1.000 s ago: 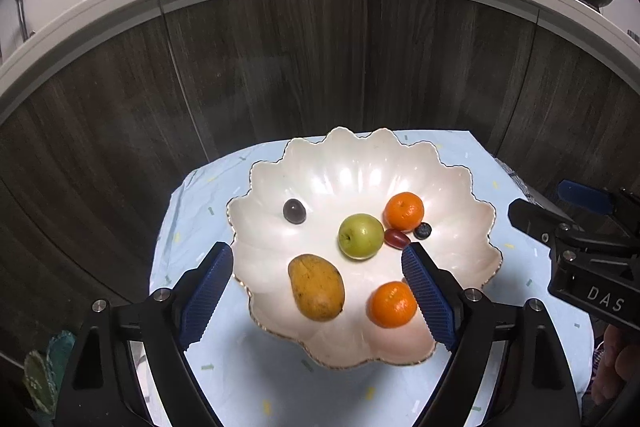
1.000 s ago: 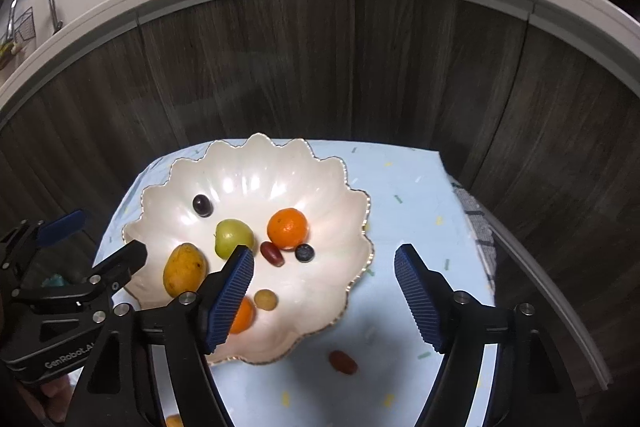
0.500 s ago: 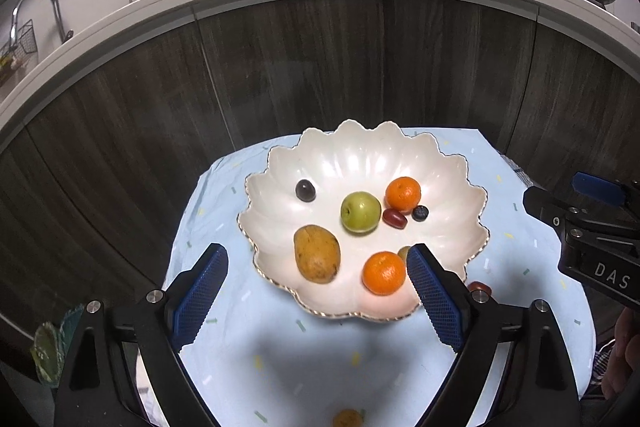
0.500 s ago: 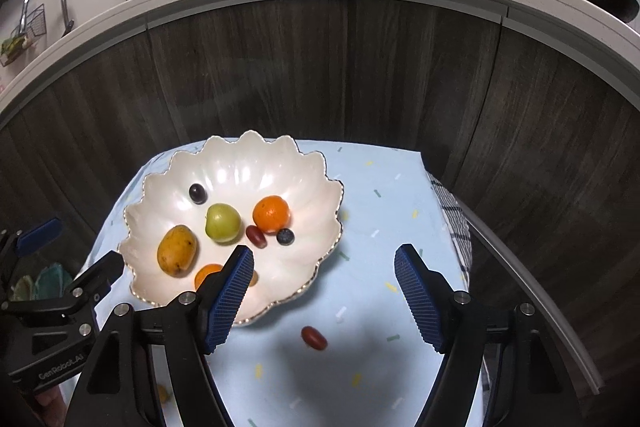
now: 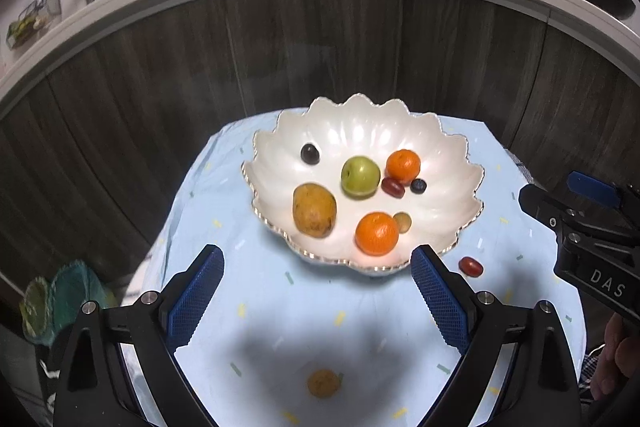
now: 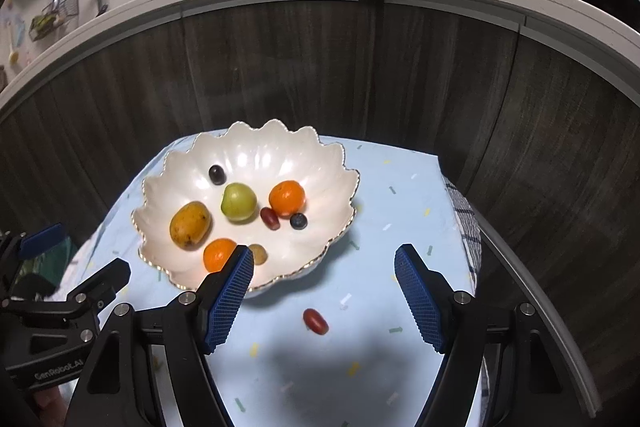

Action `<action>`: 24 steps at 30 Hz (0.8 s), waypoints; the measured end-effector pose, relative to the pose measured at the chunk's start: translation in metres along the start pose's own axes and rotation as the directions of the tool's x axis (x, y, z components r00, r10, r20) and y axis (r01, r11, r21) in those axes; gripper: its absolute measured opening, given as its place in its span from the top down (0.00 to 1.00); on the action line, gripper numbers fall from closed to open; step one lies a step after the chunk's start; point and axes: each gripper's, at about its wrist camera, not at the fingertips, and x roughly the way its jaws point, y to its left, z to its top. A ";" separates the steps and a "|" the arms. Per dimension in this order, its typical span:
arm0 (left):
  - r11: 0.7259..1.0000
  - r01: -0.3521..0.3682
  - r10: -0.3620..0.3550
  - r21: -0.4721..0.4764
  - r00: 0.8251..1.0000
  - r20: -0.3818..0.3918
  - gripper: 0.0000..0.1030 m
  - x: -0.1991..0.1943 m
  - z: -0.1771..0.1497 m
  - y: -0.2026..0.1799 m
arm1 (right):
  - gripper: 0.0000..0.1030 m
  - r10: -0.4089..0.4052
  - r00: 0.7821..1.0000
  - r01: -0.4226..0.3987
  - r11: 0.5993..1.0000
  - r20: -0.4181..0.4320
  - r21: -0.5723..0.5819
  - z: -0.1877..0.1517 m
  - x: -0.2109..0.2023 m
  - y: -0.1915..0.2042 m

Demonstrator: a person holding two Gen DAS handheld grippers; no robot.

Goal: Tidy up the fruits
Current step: 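Withdraw both open tools from the bowl toward the tan fruit and red date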

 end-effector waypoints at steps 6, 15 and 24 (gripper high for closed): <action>0.999 -0.013 0.012 -0.052 1.000 -0.018 0.05 -0.003 -0.019 0.002 | 0.28 0.024 1.000 -0.024 0.999 -0.001 -0.028 -0.012 0.002 0.003; 0.993 -0.058 0.054 -0.104 0.997 -0.048 0.05 0.002 -0.047 0.002 | 0.28 0.053 0.998 -0.054 0.996 -0.013 -0.073 -0.036 0.012 0.006; 0.991 -0.078 0.073 -0.106 0.996 -0.052 0.05 0.012 -0.075 -0.007 | 0.28 0.059 0.998 -0.062 0.993 -0.030 -0.101 -0.052 0.031 0.003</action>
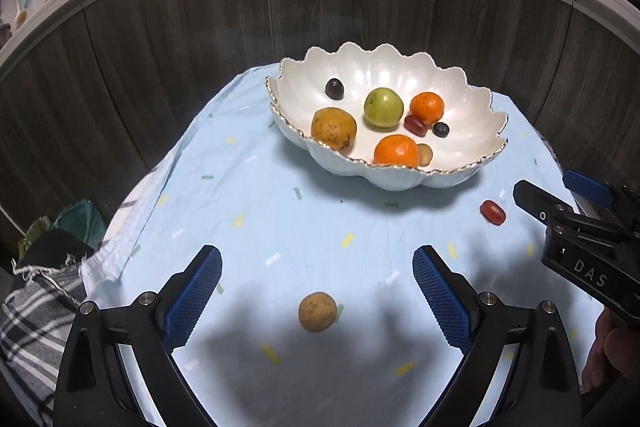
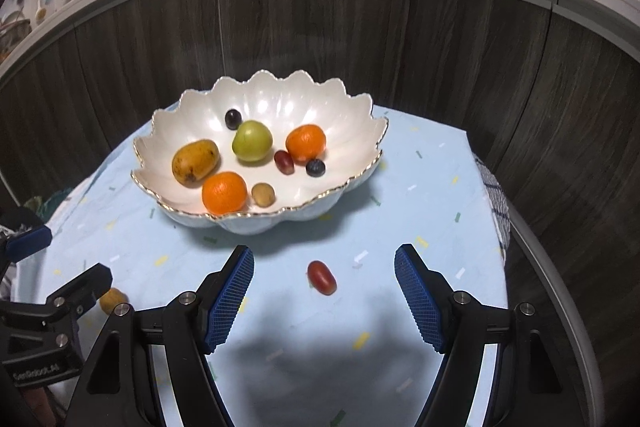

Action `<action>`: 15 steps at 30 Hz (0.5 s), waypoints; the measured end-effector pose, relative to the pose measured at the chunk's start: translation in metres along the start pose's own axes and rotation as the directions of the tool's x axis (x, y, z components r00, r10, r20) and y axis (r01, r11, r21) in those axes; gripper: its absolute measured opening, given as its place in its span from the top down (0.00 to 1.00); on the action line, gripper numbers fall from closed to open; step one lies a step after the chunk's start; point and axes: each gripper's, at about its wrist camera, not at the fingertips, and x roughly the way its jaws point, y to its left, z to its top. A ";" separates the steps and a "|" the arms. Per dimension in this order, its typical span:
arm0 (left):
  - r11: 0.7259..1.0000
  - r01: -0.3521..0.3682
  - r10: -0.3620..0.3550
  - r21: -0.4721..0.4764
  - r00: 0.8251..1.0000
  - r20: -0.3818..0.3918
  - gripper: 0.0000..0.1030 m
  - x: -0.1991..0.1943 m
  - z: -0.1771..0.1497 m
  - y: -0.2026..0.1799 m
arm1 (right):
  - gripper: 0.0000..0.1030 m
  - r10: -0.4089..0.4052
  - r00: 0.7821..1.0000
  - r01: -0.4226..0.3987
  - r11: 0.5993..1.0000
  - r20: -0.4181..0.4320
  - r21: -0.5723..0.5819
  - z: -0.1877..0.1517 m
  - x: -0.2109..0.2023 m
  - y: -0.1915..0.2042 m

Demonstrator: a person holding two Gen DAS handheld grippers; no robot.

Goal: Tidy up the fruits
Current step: 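Withdraw both open tools from the bowl toward the tan fruit and red date, then close the left tool on the round tan fruit while the right tool closes on the red date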

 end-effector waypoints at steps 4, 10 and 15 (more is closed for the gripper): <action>1.000 -0.010 0.010 -0.013 1.000 -0.017 0.05 0.007 -0.007 -0.001 | 0.29 0.003 1.000 -0.003 1.000 0.000 -0.018 -0.002 0.007 0.000; 0.999 -0.033 0.032 -0.030 0.999 -0.030 0.05 0.017 -0.017 -0.002 | 0.29 0.025 1.000 -0.025 0.999 -0.014 -0.023 -0.004 0.020 0.000; 0.996 -0.052 0.049 -0.068 0.998 -0.041 0.05 0.021 -0.019 0.004 | 0.29 0.037 0.999 -0.037 0.999 -0.032 -0.018 -0.008 0.030 0.000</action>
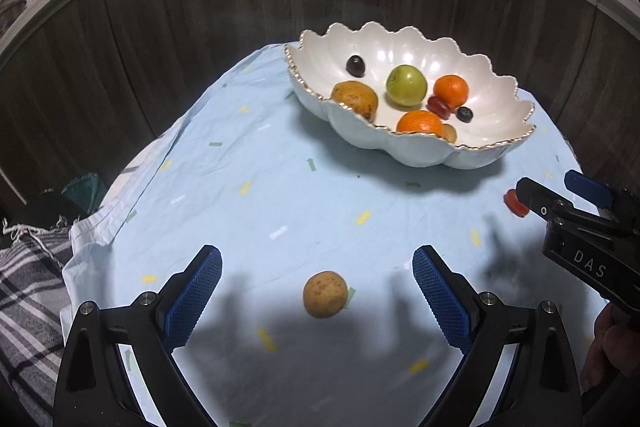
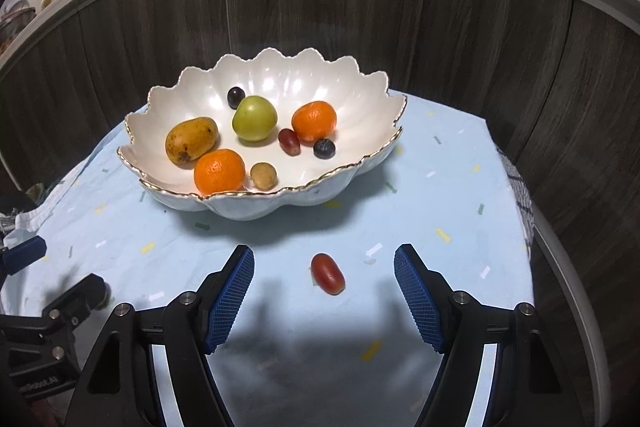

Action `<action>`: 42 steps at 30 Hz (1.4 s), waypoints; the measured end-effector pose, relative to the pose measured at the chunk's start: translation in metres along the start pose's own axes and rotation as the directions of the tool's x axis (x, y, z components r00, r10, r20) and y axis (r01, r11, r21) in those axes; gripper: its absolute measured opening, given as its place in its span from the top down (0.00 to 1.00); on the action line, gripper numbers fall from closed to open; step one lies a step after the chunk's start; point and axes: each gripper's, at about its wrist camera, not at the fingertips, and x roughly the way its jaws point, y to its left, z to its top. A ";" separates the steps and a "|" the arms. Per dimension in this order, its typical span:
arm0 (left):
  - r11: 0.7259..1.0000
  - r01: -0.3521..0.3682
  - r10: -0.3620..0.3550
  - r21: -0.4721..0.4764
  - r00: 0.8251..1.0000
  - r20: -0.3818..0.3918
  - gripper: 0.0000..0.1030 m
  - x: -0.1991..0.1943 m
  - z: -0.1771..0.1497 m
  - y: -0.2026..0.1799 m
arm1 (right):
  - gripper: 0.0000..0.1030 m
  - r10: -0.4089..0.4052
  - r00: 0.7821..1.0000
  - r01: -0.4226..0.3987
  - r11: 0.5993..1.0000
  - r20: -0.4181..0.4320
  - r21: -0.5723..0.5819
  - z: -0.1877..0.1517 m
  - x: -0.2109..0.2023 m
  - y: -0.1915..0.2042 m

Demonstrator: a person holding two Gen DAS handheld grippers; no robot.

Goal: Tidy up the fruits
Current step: 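Close the left tool on the round tan fruit while the right tool closes on the red date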

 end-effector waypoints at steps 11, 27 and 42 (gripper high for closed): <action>0.999 -0.013 0.013 -0.037 1.000 -0.018 0.07 0.007 -0.015 0.008 | 0.30 0.004 1.000 -0.005 1.000 -0.022 -0.022 -0.007 0.015 0.006; 0.999 -0.003 0.001 -0.047 0.999 -0.048 0.25 0.024 -0.027 0.003 | 0.43 0.020 0.998 -0.020 1.000 -0.063 -0.009 -0.012 0.033 0.004; 0.999 0.027 -0.028 -0.032 0.999 -0.028 0.40 0.026 -0.022 -0.003 | 0.51 0.025 0.994 -0.022 0.999 -0.102 0.036 -0.017 0.043 -0.002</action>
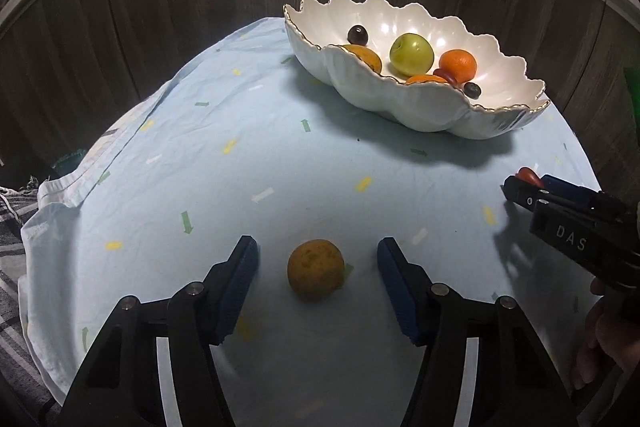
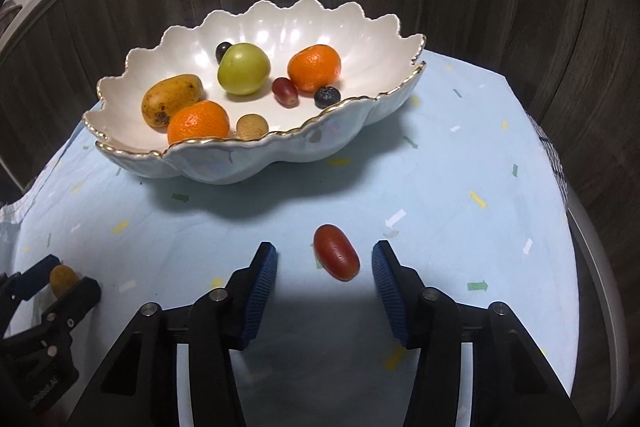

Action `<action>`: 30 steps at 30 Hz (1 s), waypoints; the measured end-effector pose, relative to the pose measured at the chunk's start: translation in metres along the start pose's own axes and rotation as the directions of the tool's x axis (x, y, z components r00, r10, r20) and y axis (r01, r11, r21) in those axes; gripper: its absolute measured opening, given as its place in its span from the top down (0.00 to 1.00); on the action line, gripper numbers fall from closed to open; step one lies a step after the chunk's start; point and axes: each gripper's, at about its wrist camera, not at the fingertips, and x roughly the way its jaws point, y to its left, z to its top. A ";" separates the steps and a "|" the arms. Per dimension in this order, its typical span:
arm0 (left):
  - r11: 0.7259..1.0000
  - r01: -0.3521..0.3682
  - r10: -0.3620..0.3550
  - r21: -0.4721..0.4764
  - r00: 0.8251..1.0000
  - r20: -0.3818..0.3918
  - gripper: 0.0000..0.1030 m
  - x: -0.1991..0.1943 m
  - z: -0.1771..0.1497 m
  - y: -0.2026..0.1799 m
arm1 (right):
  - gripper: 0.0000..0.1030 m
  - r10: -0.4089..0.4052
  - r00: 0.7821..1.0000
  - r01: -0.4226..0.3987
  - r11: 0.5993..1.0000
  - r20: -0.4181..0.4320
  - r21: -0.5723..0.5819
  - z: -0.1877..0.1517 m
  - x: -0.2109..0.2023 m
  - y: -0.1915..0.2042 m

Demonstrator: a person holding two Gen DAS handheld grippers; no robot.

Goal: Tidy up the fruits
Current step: 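Close the left tool on the round tan fruit while the right tool closes on the red date, then carry the tan fruit in the left tool over the bowl while the right tool carries the date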

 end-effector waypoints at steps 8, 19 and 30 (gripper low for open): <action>1.000 -0.007 0.007 -0.006 1.000 0.024 0.52 -0.001 -0.002 0.003 | 0.63 -0.026 1.000 0.026 1.000 0.003 -0.001 0.001 0.002 -0.001; 1.000 0.012 -0.012 0.008 0.999 0.045 0.76 -0.001 -0.001 0.004 | 0.82 -0.023 1.000 0.023 0.999 0.009 -0.029 0.002 0.001 0.007; 0.999 0.026 -0.028 0.032 0.999 0.042 0.76 -0.001 0.002 0.002 | 0.82 -0.012 1.000 0.013 1.000 0.017 -0.025 0.002 -0.003 0.008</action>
